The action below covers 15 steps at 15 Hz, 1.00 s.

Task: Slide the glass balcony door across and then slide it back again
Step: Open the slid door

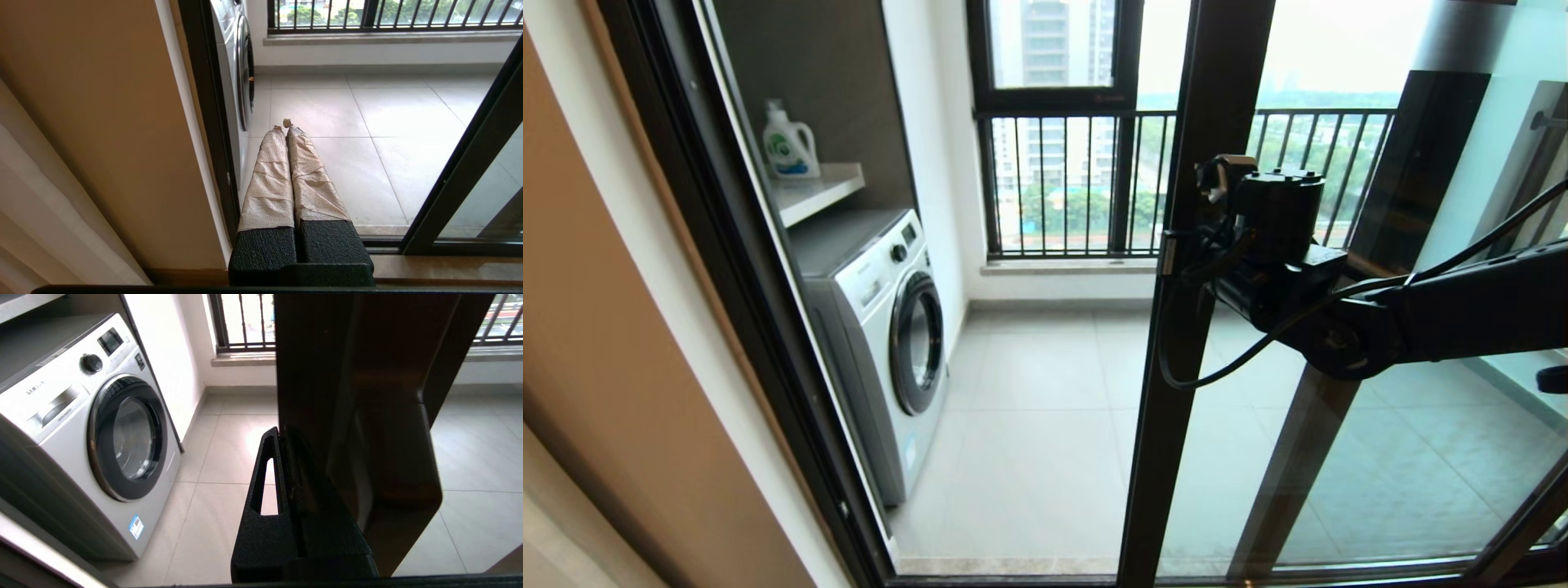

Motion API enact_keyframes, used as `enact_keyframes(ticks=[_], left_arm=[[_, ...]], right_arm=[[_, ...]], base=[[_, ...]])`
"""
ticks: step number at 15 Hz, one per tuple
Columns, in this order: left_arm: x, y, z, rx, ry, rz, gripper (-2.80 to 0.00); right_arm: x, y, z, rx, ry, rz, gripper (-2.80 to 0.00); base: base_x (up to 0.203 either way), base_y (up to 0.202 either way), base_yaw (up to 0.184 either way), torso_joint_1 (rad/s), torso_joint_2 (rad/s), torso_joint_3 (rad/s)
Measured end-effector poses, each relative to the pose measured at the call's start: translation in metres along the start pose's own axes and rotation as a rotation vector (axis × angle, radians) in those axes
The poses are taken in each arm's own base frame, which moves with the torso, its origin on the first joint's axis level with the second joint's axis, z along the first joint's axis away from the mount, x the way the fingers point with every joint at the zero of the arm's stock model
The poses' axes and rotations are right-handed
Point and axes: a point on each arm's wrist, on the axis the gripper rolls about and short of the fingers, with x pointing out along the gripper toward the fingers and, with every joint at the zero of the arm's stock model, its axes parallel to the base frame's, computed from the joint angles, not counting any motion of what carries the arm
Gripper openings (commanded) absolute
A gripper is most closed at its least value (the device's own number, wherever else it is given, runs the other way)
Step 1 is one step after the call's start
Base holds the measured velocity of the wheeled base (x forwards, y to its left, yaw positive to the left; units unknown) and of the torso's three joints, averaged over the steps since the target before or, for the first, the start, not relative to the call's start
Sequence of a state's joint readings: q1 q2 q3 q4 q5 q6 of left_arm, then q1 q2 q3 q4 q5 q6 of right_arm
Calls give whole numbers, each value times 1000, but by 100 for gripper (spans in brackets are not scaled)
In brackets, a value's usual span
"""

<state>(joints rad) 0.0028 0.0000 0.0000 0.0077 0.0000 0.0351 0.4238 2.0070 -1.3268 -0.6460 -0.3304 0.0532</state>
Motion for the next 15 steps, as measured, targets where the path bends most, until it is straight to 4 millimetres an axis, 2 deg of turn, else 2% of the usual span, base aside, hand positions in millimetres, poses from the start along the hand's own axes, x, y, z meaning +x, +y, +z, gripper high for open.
enact_keyframes(ticks=[8, 15], left_arm=[[0, 0, 0, 0, 0, -1, -280], [0, 0, 0, 0, 0, 0, -280]], right_arm=[[2, -26, -11, -8, 40, -60, -280], [0, -36, -11, 0, 24, -83, -280]], base=[[0, 0, 0, 0, 0, 0], [0, 0, 0, 0, 0, 0]])
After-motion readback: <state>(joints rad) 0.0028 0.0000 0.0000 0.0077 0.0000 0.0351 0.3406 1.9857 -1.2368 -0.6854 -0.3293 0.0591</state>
